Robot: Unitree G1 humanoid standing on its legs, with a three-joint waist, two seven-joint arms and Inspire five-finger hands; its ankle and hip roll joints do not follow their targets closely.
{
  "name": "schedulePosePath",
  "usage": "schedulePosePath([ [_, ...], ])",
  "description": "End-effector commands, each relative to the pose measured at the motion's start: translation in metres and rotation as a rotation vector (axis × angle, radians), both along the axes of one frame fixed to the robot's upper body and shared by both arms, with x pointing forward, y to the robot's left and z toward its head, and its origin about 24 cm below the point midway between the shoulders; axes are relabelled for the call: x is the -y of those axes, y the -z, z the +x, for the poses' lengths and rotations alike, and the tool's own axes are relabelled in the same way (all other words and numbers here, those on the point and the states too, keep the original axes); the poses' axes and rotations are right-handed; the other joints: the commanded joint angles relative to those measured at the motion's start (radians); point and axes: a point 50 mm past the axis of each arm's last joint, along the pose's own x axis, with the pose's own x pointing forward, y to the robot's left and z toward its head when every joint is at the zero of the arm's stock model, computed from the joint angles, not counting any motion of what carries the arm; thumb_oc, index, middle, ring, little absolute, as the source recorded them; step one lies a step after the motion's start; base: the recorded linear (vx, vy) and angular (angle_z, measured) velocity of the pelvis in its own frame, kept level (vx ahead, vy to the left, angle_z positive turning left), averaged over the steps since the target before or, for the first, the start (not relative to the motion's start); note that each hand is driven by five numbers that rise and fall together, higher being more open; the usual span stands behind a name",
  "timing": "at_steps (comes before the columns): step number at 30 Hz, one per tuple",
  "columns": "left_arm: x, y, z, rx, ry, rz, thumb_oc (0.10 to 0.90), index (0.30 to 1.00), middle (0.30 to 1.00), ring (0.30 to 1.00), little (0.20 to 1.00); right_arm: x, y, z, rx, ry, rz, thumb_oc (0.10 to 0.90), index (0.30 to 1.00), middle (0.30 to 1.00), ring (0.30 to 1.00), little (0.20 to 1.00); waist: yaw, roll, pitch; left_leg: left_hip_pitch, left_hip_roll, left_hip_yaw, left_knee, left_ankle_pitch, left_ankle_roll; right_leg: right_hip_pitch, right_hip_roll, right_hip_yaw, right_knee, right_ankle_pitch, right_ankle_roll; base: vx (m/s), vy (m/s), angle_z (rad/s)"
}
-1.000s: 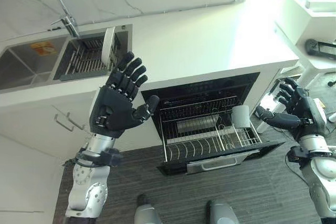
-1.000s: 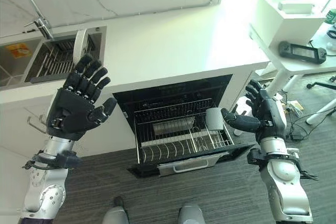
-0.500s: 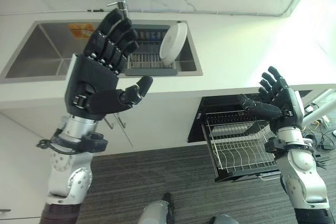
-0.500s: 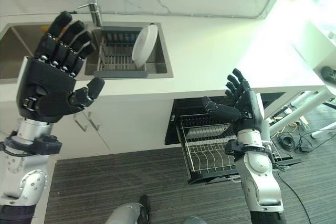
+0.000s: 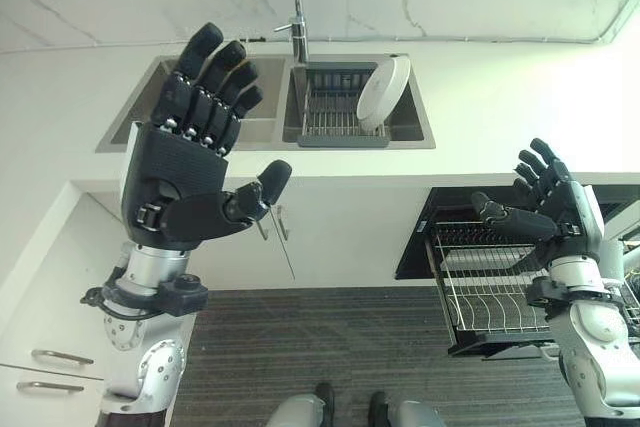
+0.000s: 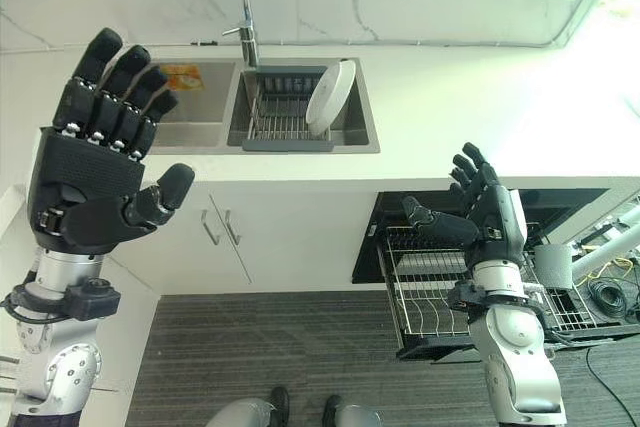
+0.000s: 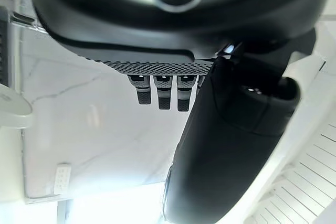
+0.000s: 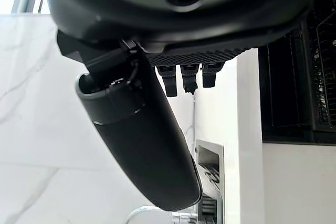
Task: Place the dishes in the dishwasher.
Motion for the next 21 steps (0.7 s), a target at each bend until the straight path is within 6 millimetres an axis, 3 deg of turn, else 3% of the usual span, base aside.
schedulePosePath([
  [1,0.007,-0.032,-0.002,0.161,0.02,-0.02,0.8,0.9,0.9,0.9,0.9,-0.003,-0.064,0.003,0.306,-0.038,-0.084,0.8,0.9,0.9,0.9,0.9,-0.015,-0.028,-0.04,0.046,0.058,0.074,0.052,-0.064,-0.079,0.107,0.008,-0.025,-0.1,-0.024,0.048,0.0,0.08,0.12],
  [3,0.006,-0.025,-0.003,0.123,-0.01,-0.028,0.8,0.9,0.9,0.9,0.9,-0.007,-0.067,0.004,0.306,-0.075,-0.092,0.8,0.9,0.9,0.9,0.9,-0.017,-0.007,-0.035,-0.034,0.133,0.054,0.052,-0.04,-0.104,0.114,0.026,-0.013,-0.1,-0.042,0.052,0.04,0.181,0.18],
  [5,0.006,-0.022,-0.002,0.113,-0.034,-0.018,0.8,0.9,0.9,0.9,0.9,-0.011,-0.068,0.005,0.313,-0.098,-0.099,0.8,0.9,0.9,0.9,0.9,-0.009,0.003,-0.039,-0.096,0.143,-0.019,0.052,-0.014,-0.122,0.116,0.048,0.023,-0.1,-0.054,0.045,0.07,0.165,0.06],
  [7,0.007,-0.02,-0.003,0.106,-0.04,-0.007,0.8,0.9,0.9,0.9,0.9,-0.012,-0.069,0.006,0.314,-0.122,-0.091,0.8,0.9,0.9,0.9,0.9,0.0,0.008,-0.043,-0.12,0.126,-0.056,0.052,-0.016,-0.112,0.132,0.053,0.047,-0.1,-0.073,0.049,0.1,0.2,-0.29],
  [13,0.005,-0.026,-0.004,0.132,-0.018,0.044,0.8,0.9,0.9,0.9,0.9,-0.011,-0.063,-0.002,0.29,-0.16,-0.076,0.8,0.9,0.9,0.9,0.9,0.004,-0.001,-0.071,-0.092,0.106,-0.049,0.052,-0.055,-0.089,0.127,0.009,0.011,-0.1,-0.069,0.079,0.11,0.154,-0.44],
  [21,0.016,-0.036,0.003,0.168,0.019,0.1,0.8,0.9,0.9,0.9,0.9,-0.022,-0.067,0.006,0.338,-0.159,-0.017,0.8,0.9,0.9,0.9,0.9,0.027,-0.014,-0.082,-0.045,0.068,-0.042,0.052,-0.094,-0.045,0.135,-0.052,-0.019,-0.1,-0.035,0.12,0.1,0.124,0.01],
])
